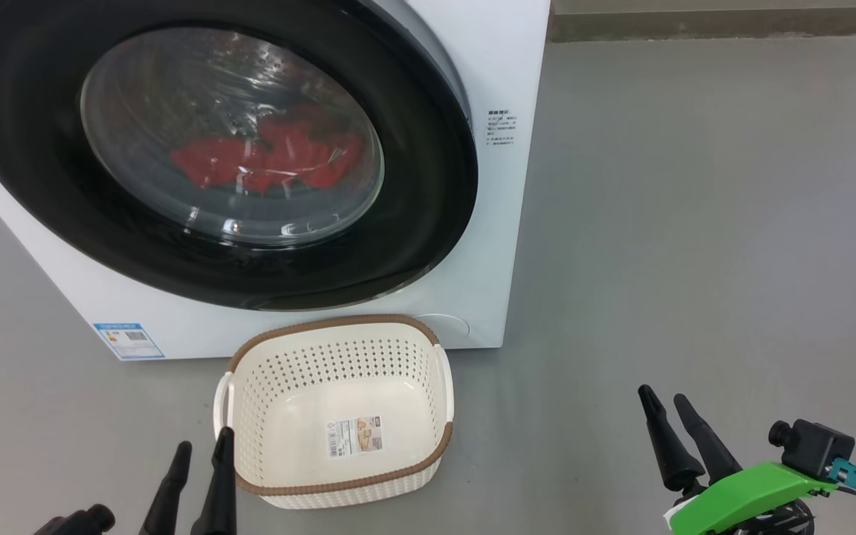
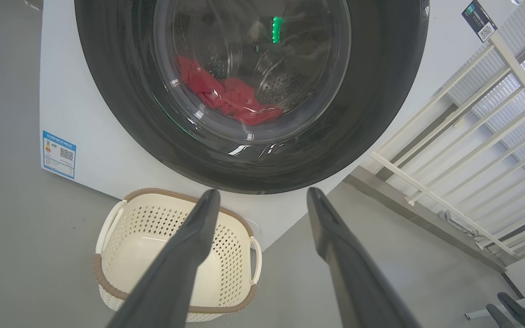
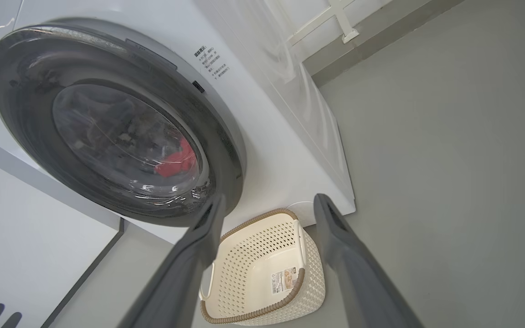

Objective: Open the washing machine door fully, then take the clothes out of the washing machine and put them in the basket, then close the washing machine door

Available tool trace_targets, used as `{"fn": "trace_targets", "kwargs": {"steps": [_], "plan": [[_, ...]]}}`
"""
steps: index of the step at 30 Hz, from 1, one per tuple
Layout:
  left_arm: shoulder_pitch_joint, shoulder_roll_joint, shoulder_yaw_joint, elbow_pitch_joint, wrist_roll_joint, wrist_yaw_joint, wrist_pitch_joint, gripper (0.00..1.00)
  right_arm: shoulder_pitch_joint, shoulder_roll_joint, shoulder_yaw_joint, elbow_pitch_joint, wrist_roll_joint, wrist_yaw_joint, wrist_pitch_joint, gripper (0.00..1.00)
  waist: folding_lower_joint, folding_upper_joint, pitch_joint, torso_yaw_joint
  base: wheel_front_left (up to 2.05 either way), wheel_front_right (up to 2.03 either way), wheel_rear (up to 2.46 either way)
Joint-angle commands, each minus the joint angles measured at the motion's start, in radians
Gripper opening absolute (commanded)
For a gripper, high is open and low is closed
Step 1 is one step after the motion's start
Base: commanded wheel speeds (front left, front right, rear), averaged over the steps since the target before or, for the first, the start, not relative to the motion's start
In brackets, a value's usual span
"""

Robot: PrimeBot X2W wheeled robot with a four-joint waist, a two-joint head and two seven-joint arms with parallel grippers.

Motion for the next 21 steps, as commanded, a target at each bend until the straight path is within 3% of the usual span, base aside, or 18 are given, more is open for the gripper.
{"fn": "trace_targets", "kwargs": {"steps": [1, 21], "plan": [[-0.006, 0.018, 0.015, -0.036, 0.037, 0.002, -0.014, 1.0, -0.051, -0.015, 0.024, -0.028, -0.032, 0.0, -0.016, 1.0, 0.0, 0.0, 0.001, 0.0, 0.0, 0.0, 0.0], [0.016, 0.021, 0.007, -0.061, 0.27, -0.001, -0.073, 1.0, -0.047, -0.021, 0.05, -0.029, -0.218, -0.001, -0.074, 1.0, 0.0, 0.0, 0.005, -0.001, 0.0, 0.0, 0.0]]}}
